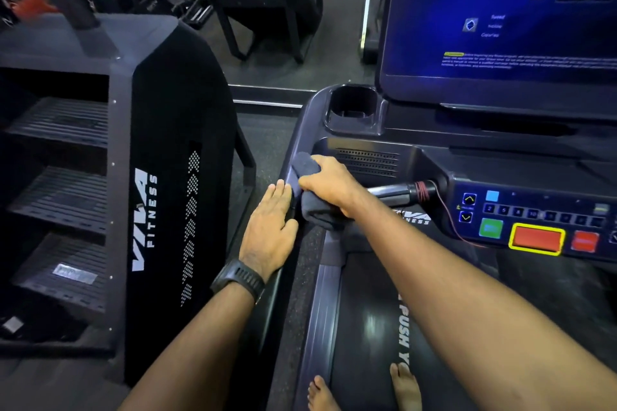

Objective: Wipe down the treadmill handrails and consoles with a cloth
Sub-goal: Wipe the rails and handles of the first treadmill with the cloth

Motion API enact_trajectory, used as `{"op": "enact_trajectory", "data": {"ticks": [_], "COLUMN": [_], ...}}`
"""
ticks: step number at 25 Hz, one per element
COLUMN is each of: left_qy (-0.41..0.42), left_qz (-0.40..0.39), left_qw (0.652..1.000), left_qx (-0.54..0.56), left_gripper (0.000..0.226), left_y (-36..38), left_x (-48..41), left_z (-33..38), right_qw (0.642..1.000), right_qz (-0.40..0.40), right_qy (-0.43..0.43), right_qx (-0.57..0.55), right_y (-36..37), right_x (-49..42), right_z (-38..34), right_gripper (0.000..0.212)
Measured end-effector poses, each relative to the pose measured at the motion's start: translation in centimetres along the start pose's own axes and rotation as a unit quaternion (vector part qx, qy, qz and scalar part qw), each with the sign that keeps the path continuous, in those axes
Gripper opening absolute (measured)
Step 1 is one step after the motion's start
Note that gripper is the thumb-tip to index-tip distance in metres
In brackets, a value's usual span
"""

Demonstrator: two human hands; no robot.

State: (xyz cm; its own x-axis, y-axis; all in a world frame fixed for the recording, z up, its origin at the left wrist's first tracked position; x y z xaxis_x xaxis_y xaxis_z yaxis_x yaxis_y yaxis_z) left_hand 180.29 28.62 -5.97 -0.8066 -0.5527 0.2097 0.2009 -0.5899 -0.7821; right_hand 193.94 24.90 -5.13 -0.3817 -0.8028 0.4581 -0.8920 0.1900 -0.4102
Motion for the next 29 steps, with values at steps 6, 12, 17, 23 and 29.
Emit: {"op": "enact_trajectory", "data": {"ticks": [6,12,17,23,29], "left_qy": [0.004,0.008,0.01,-0.002,0.0], "left_qz": [-0.011,-0.022,-0.017,-0.03,-0.048], "left_qw": [1.0,1.0,1.0,0.999,0.999], "left_qx": [0.01,-0.017,-0.017,-0.026,-0.022], "left_gripper": [0.07,0.066,0.06,0.069,0.06], "left_y": [0.3,0.9,0.9,1.1,1.9], "left_x": [1.4,3.6,4.3,4.1,5.0], "left_z": [0.2,0.0,-0.1,-0.1,-1.1], "right_qw": [0.978,0.937,0.926,0.91,0.924], "right_qz": [0.125,0.224,0.131,0.093,0.098], "right_qy": [-0.164,-0.067,-0.052,-0.048,-0.087], "right_qx": [-0.035,-0.26,-0.35,-0.401,-0.36], "right_y": [2.4,8.1,10.8,12.3,13.6], "right_x": [6.7,8.8,7.9,6.8,8.7], "right_z": [2.1,6.2,7.0,7.8,8.0], "right_gripper": [0.066,0.053,0.04,0.056,0.058]}}
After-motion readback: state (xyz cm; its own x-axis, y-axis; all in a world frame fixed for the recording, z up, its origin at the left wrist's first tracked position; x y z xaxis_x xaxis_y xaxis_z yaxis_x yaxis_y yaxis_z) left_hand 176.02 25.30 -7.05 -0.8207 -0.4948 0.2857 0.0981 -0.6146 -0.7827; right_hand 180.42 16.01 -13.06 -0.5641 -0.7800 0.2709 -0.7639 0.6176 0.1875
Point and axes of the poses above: each hand's wrist, its own x-axis away from the middle knuckle, its own y-axis out of the palm, z = x × y, the point moved 10 cm from there along -x, towards the middle knuckle, and after that the axes turned 13 degrees about -z, right-handed, at the moved point
